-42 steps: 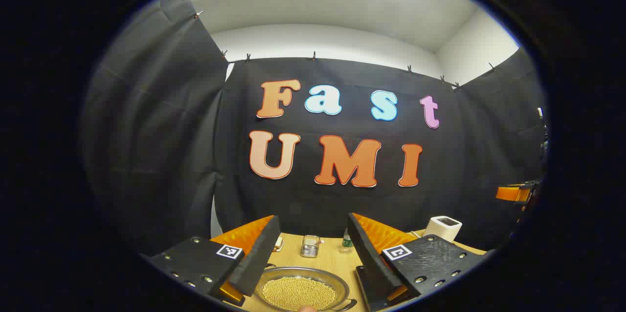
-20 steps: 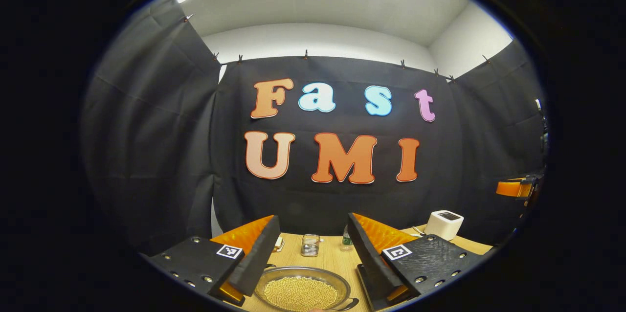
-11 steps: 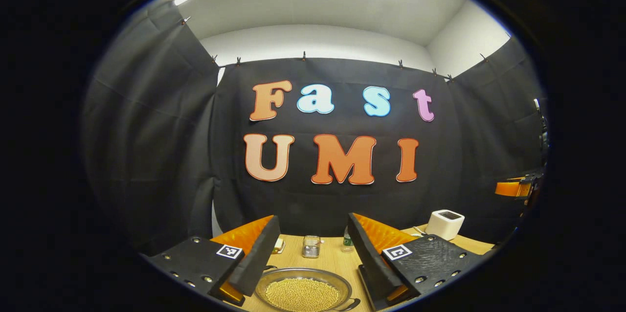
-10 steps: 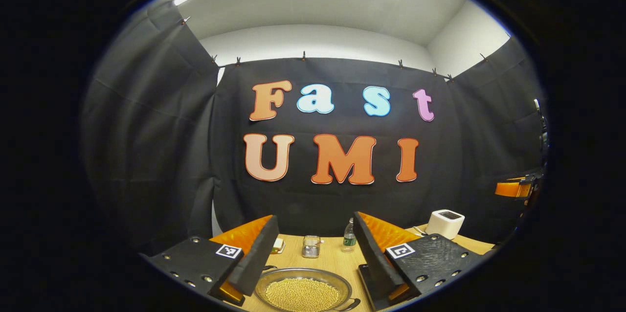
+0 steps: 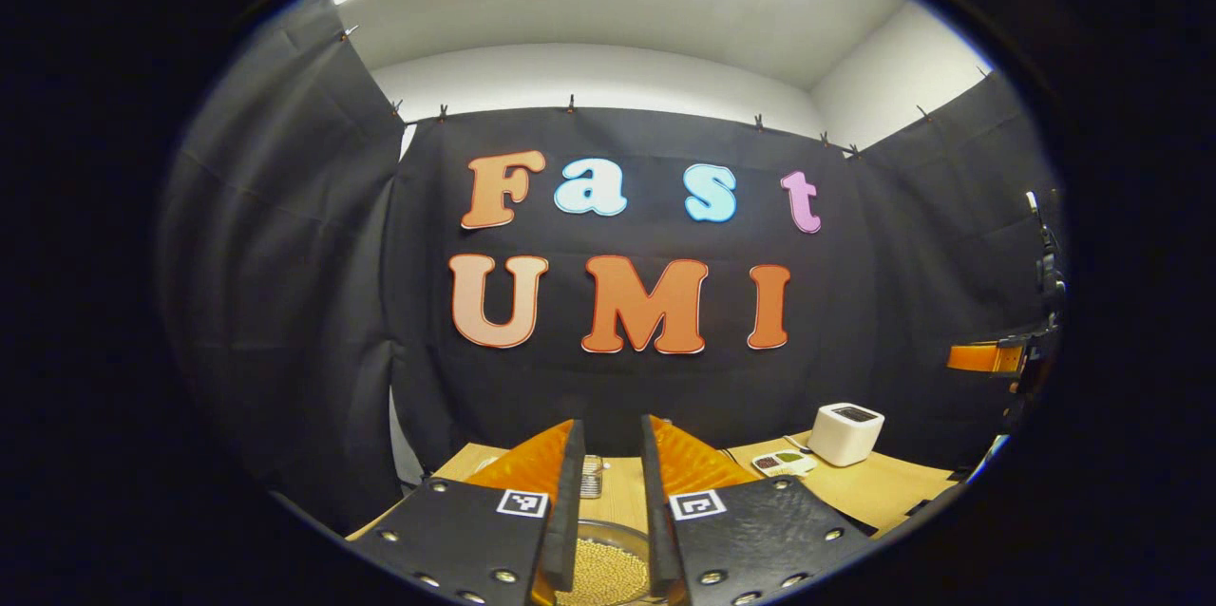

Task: First push the handle of the pot to place it horizontally, then grasp the pot with both hands and set it on the induction cooktop.

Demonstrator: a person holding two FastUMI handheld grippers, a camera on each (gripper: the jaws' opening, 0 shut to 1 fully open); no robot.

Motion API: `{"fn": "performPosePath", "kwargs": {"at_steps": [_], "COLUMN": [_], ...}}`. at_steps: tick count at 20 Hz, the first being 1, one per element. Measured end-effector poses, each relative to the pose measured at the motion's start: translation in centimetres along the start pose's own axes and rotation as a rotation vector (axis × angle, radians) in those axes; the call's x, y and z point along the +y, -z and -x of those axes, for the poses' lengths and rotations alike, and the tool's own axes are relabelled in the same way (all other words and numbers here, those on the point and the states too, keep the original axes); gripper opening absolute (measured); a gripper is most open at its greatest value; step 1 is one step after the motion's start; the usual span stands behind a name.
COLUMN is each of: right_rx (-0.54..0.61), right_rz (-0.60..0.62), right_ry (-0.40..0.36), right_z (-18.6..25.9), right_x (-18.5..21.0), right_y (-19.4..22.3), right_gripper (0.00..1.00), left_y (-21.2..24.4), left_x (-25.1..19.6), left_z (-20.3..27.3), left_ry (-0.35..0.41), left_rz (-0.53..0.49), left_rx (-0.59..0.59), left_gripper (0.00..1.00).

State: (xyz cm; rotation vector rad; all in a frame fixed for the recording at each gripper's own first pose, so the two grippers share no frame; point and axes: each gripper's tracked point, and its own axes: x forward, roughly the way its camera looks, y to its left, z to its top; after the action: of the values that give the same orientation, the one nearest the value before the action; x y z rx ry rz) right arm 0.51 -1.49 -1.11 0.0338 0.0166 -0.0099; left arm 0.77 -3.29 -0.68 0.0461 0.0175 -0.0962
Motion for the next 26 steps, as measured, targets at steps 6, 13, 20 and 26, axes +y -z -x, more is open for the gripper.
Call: {"fn": "performPosePath", "kwargs": {"at_steps": [6, 13, 20, 26], "right_rx": [0.007, -0.002, 0.020, 0.027], "right_rz": [0.009, 0.019, 0.027, 0.025], "right_ry": [0.001, 0.018, 0.019, 0.020], "right_z": [-0.1, -0.4, -1.2, -1.5], "right_x": [0.0, -0.4, -0.4, -0.1], "right_y": [0.3, 0.6, 1.3, 1.7], "right_gripper": [0.95, 1.00, 0.95, 0.95], "left_y": [1.8, 5.9, 12.9, 19.2], "left_x": [-1.3, -1.8, -2.5, -2.8], "left_z": [-0.5, 0.2, 2.4, 5.2], "left_ry": [0.035, 0.060, 0.093, 0.120], "left_rz": [0.018, 0.012, 0.003, 0.026], "left_rx": [0.035, 0.128, 0.272, 0.413], "left_gripper": [0.03, 0.04, 0.03, 0.03]}}
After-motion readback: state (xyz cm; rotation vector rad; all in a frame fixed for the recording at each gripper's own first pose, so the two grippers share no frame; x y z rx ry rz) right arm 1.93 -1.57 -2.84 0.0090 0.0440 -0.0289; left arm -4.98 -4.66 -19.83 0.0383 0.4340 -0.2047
